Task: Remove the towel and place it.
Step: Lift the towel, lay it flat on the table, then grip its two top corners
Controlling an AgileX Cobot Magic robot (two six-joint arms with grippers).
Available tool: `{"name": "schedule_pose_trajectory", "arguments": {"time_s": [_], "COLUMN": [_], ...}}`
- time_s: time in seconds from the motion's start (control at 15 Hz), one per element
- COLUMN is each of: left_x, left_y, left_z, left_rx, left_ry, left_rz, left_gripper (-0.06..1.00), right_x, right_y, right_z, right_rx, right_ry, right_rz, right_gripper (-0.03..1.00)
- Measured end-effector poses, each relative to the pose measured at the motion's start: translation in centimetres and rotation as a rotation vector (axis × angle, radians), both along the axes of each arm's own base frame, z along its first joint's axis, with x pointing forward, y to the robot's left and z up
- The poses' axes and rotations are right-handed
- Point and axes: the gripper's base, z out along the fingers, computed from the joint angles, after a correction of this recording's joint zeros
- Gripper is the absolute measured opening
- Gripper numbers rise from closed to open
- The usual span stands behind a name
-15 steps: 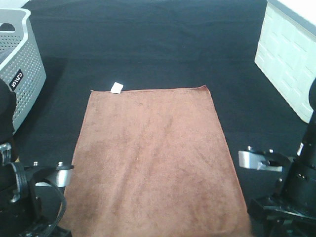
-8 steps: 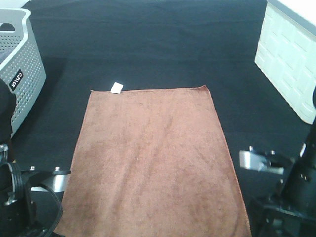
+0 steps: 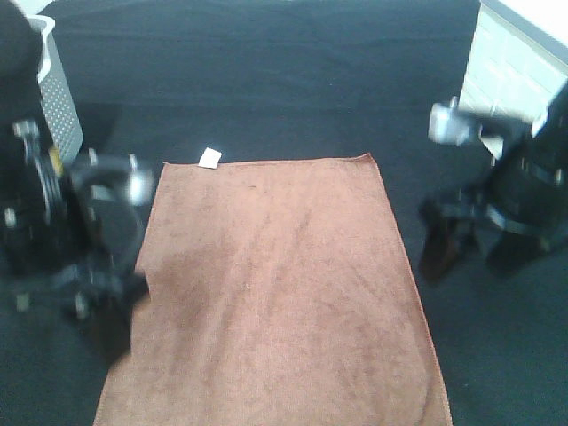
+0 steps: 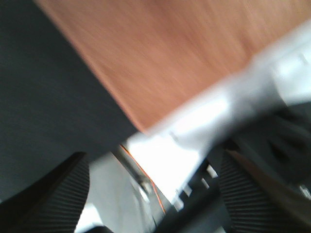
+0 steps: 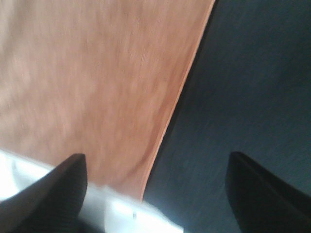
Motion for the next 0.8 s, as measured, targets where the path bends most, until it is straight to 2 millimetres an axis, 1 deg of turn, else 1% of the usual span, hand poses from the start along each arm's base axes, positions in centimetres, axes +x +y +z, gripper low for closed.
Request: {"name": "schedule_pose_trajectory", "arguments": {"time_s": [0.07,0.2,0.27,0.33,0.4,0.47,0.53,0.73,0.8], "left_x": [1.7,5.0,6.7,8.3,9.6,11.0,12.7,17.4,19.0], "left_y": [1.0,3.2,4.3,5.3,5.8,6.1,6.2,5.1,4.7], "left_z": [0.8,2.3,2.6,2.4,2.1,1.5,0.9,-0.8,-1.6], "left_rx": [0.005,-0.021,-0.028,-0.030,-0.028,-0.027,-0.030,-0.069,-0.084], "left_ry": [-0.074,-0.199,-0.245,-0.275,-0.293,-0.301,-0.313,-0.334,-0.336], "left_rz": [0.034,0.137,0.189,0.230,0.255,0.273,0.287,0.299,0.306], "left_gripper": [0.70,0.70,0.70,0.71,0.73,0.76,0.79,0.81,0.81], "right_x": [1.6,4.6,5.8,6.4,6.8,7.2,8.1,12.3,13.3], "right_y": [-1.1,-3.8,-4.9,-5.2,-5.4,-5.4,-5.4,-4.7,-4.5], "right_z": [1.0,2.5,3.3,4.1,4.5,4.4,4.0,1.5,0.9], "right_rx": [0.007,0.034,0.041,0.041,0.041,0.039,0.036,0.093,0.109], "right_ry": [-0.037,-0.079,-0.116,-0.151,-0.178,-0.186,-0.184,-0.119,-0.100], "right_rz": [-0.047,-0.140,-0.165,-0.172,-0.173,-0.155,-0.135,-0.061,-0.040], "right_gripper": [0.72,0.72,0.72,0.73,0.76,0.82,0.85,0.87,0.87]}}
